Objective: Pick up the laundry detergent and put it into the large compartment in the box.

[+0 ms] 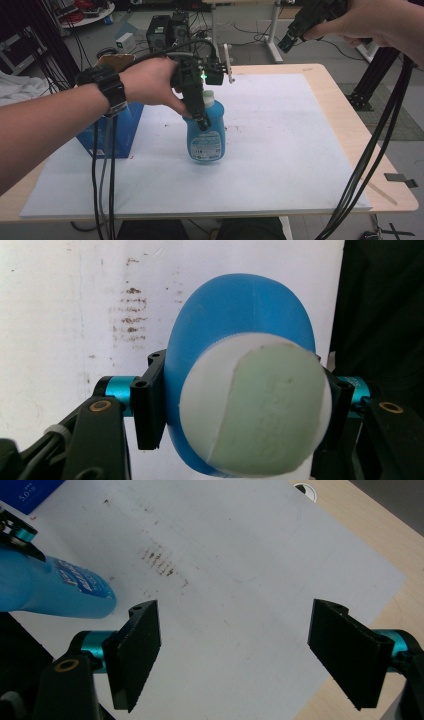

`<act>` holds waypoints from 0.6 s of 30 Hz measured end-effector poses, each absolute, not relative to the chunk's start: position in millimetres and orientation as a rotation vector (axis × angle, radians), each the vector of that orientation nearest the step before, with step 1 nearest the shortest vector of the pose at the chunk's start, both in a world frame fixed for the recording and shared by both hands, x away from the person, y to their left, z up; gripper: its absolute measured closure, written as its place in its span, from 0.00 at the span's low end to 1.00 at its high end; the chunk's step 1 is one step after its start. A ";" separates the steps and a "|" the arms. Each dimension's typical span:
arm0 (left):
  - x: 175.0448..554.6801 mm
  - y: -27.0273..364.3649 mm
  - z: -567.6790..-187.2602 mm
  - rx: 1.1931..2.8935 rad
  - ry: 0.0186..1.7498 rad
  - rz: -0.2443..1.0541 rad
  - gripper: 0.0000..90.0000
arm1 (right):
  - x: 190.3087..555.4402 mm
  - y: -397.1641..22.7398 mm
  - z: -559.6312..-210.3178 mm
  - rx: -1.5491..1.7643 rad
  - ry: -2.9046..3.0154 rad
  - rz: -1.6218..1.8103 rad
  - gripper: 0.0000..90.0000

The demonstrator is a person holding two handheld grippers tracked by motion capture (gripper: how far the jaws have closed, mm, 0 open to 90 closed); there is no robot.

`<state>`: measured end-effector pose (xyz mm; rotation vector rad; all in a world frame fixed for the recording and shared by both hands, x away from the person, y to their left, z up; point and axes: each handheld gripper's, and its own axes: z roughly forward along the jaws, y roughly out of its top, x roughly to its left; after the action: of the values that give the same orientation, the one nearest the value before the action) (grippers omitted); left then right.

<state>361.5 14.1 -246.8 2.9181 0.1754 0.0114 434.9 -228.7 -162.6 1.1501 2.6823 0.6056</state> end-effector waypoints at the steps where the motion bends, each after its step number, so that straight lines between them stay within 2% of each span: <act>1: 361.1 15.5 -243.2 2.914 0.178 0.010 0.42 | 435.1 -228.4 -162.5 1.148 2.683 0.607 0.23; 10: 362.3 34.3 -201.0 2.865 0.325 0.007 0.42 | 435.9 -226.7 -162.3 1.142 2.688 0.604 0.23; 18: 364.1 61.5 -157.5 2.815 0.463 0.053 0.42 | 437.5 -224.7 -161.7 1.138 2.691 0.603 0.23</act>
<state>364.1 61.5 -157.5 2.8147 0.4627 0.0535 437.5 -224.7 -161.7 1.1383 2.6910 0.6034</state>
